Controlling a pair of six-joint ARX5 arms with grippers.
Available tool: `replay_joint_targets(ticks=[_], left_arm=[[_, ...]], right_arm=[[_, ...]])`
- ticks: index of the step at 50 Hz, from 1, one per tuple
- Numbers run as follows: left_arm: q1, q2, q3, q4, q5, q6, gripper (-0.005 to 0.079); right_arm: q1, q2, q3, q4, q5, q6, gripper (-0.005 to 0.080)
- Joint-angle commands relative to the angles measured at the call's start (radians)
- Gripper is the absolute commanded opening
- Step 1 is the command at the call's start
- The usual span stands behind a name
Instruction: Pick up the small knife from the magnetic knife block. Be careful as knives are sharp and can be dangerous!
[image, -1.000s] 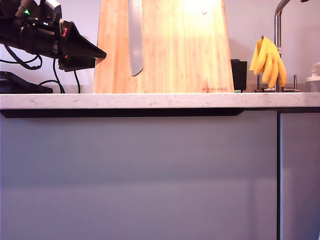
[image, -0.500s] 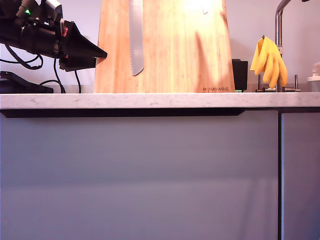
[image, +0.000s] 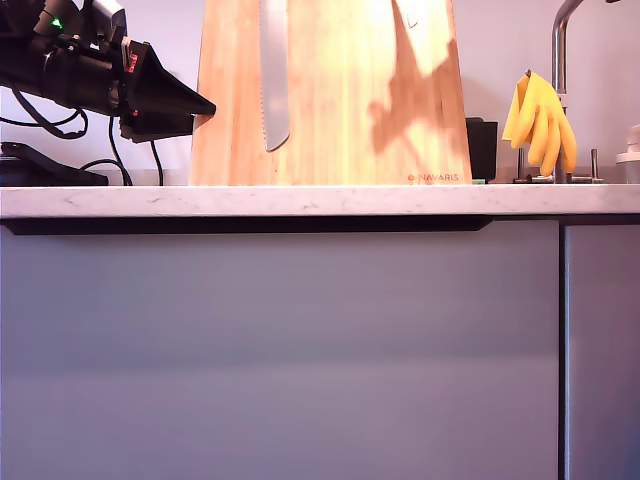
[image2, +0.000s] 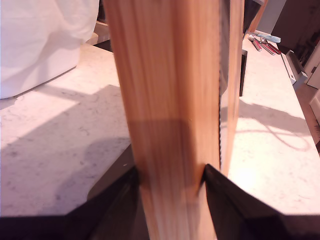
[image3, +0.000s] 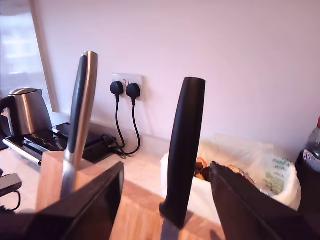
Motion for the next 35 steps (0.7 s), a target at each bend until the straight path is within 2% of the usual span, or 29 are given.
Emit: replay_joint_targets(ticks=[1,15,35], left_arm=[[-0.047,0.026,0.005,0.037,-0.011,0.010,-0.0020],[-0.047,0.026,0.005,0.037,-0.011,0.010,-0.0020],[-0.047,0.026,0.006,0.041,-0.011,0.010,-0.0020]], right_arm=[[0.013,0.004,0.023,0.028,0.003,0.000,0.0494],[0.044,0.043,0.027,0.088,0.045,-0.002,0.0494],[0.048,0.098,0.027,0.176,0.086,0.000,0.0494]])
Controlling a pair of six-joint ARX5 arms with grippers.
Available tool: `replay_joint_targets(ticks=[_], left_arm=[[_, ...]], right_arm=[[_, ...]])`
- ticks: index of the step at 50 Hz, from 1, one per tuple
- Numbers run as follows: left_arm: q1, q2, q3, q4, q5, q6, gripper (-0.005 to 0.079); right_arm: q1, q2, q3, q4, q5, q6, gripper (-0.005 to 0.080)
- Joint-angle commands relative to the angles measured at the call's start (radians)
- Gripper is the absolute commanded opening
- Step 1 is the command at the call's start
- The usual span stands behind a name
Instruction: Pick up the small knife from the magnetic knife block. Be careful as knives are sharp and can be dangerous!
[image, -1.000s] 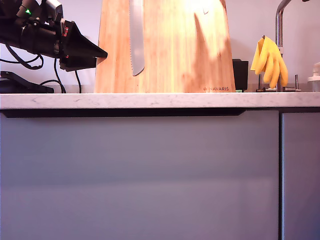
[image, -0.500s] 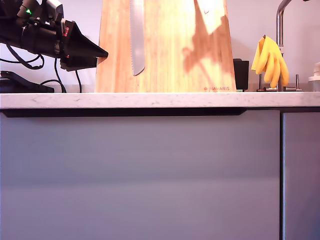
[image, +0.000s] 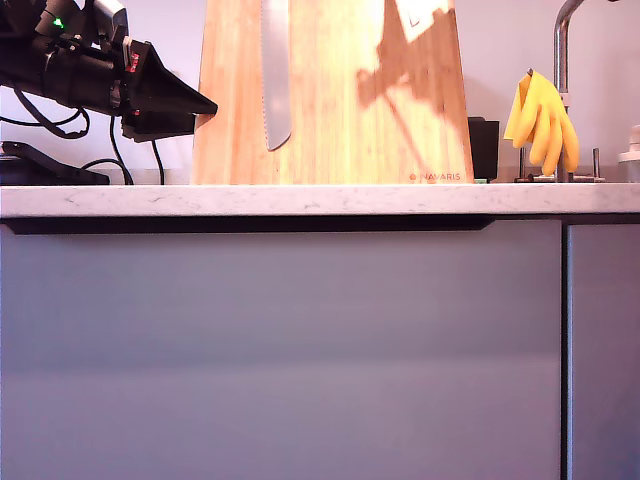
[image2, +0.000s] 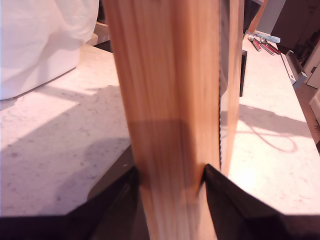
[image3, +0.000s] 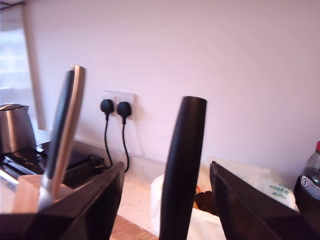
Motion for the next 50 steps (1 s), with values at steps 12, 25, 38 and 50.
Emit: replay_joint_targets(ticks=[12,25,38,50], left_arm=[[-0.045,0.025,0.006,0.036,-0.011,0.010,-0.0020],[-0.056,0.025,0.006,0.036,-0.011,0.010,-0.0020],[-0.065,0.025,0.006,0.036,-0.011,0.010,-0.0020],[-0.065,0.025,0.006,0.036,-0.011,0.010,-0.0020]], right_arm=[[0.002,0.049,0.017,0.040,0.045,0.000,0.0494],[0.002,0.063,0.017,0.060,0.047,0.004,0.0494],[0.002,0.084,0.017,0.063,0.047,0.032,0.0447],[0.005,0.088,0.017,0.078,0.047,0.031,0.0334]])
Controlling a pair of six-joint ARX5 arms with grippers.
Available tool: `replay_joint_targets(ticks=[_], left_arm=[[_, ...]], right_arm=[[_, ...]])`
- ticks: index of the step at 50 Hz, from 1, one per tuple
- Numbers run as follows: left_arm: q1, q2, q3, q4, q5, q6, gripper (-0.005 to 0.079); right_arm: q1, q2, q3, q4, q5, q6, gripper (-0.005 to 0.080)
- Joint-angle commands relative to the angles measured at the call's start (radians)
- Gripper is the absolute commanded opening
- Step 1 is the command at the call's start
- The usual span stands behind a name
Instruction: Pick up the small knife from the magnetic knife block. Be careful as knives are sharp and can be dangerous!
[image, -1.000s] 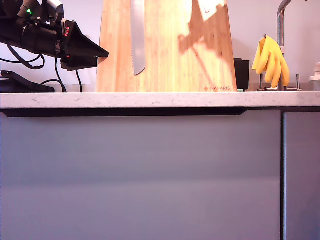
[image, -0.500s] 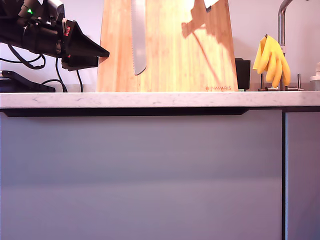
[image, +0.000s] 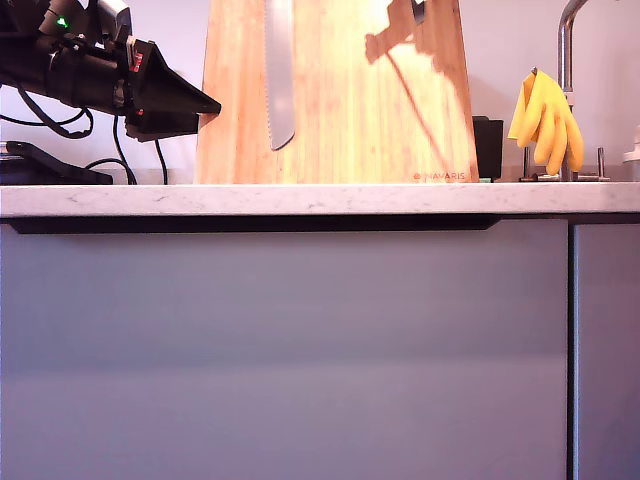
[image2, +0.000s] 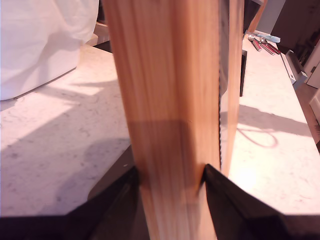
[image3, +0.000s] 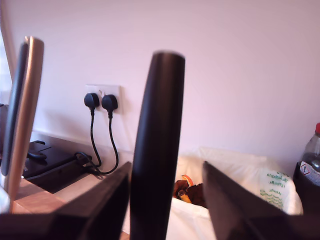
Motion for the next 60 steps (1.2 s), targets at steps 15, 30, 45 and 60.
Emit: replay_joint_targets(ticks=[15,30,45,60], left_arm=[[-0.054,0.025,0.006,0.032,-0.010,0.013,-0.0020],[-0.054,0.025,0.006,0.032,-0.011,0.013,-0.0020],[-0.054,0.025,0.006,0.032,-0.011,0.013,-0.0020],[-0.054,0.025,0.006,0.032,-0.011,0.013,-0.0020]], right_arm=[[0.005,0.006,0.017,0.062,0.000,0.004,0.0204],[0.017,0.006,0.017,0.071,0.002,0.000,0.0118],[0.017,0.006,0.017,0.080,0.001,0.000,-0.0013],[0.018,0.006,0.017,0.084,0.001,0.031,-0.0013]])
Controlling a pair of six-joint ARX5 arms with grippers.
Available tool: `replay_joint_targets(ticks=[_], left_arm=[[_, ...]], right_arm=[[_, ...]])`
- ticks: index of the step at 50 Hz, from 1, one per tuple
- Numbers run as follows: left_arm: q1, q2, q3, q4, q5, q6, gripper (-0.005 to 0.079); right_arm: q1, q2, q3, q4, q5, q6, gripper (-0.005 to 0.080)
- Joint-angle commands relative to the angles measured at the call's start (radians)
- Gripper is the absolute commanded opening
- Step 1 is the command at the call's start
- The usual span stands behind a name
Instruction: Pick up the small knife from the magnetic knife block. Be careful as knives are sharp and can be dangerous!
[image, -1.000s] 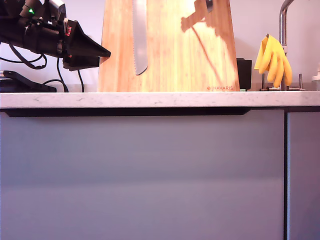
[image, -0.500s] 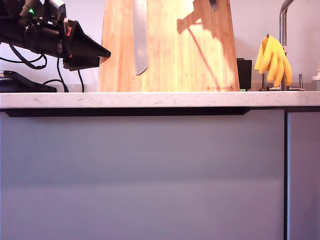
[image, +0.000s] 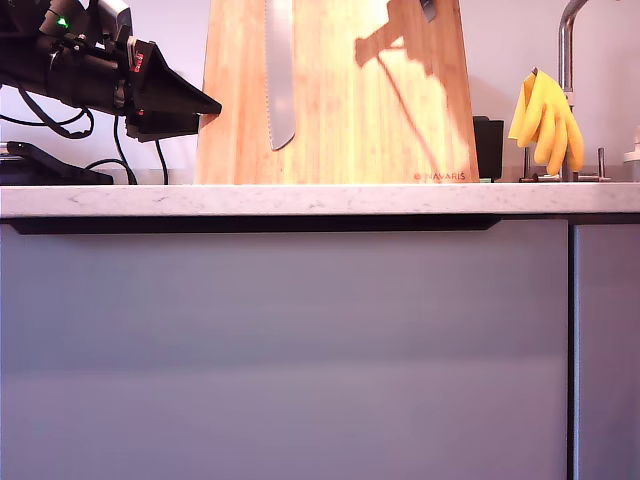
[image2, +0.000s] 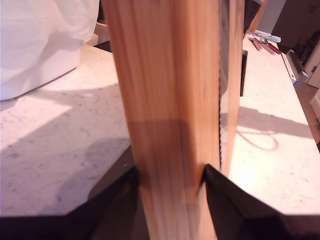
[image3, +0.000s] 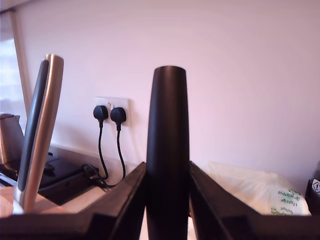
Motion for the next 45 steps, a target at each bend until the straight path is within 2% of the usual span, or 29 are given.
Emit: replay_joint_targets(ticks=[1,14,45], left_arm=[[-0.052,0.025,0.006,0.031,-0.010,0.013,-0.0020],[-0.052,0.025,0.006,0.031,-0.010,0.013,-0.0020],[-0.052,0.025,0.006,0.024,-0.010,0.012,-0.0020]], right_arm=[[0.004,0.005,0.017,0.024,0.000,0.008,-0.0013],[0.004,0.001,0.017,0.017,-0.011,0.060,-0.0013],[0.003,-0.038,0.017,-0.080,-0.036,0.061,-0.0013]])
